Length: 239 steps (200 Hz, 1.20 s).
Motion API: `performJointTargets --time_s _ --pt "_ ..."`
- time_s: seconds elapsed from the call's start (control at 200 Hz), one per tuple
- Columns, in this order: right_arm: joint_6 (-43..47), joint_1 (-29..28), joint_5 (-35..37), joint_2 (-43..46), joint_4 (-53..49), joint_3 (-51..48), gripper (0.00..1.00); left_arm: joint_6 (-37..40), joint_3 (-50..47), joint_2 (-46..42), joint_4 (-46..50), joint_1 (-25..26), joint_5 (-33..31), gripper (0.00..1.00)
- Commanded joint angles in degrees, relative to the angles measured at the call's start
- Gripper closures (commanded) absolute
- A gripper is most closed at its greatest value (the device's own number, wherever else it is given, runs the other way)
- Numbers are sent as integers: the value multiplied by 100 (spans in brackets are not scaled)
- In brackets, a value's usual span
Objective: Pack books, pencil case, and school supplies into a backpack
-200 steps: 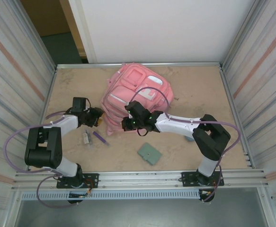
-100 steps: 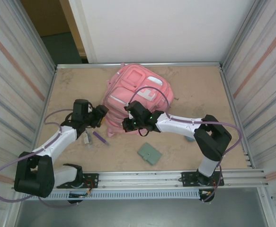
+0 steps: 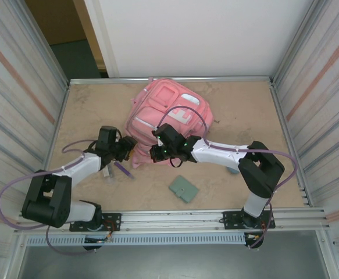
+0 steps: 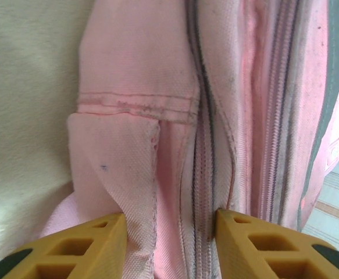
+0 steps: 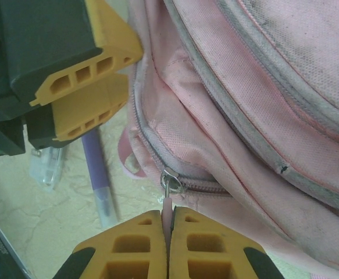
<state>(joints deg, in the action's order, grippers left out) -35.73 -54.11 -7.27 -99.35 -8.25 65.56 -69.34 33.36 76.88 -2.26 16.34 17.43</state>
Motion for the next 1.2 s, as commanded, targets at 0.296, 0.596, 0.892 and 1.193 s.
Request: performJointTargets --time_s 0.296,0.596,0.892,1.193 --pt "19 -148 -34 75 308 71 100 -660 220 374 -74 557 -614 48" --pt "66 -66 40 157 319 -21 100 -539 300 474 36 610 -805 67" --pt "-125 299 271 578 324 -733 100 -191 368 247 270 172 -747 100" --pt "-491 800 576 1235 268 -1827 100 334 749 242 704 -451 -430 100"
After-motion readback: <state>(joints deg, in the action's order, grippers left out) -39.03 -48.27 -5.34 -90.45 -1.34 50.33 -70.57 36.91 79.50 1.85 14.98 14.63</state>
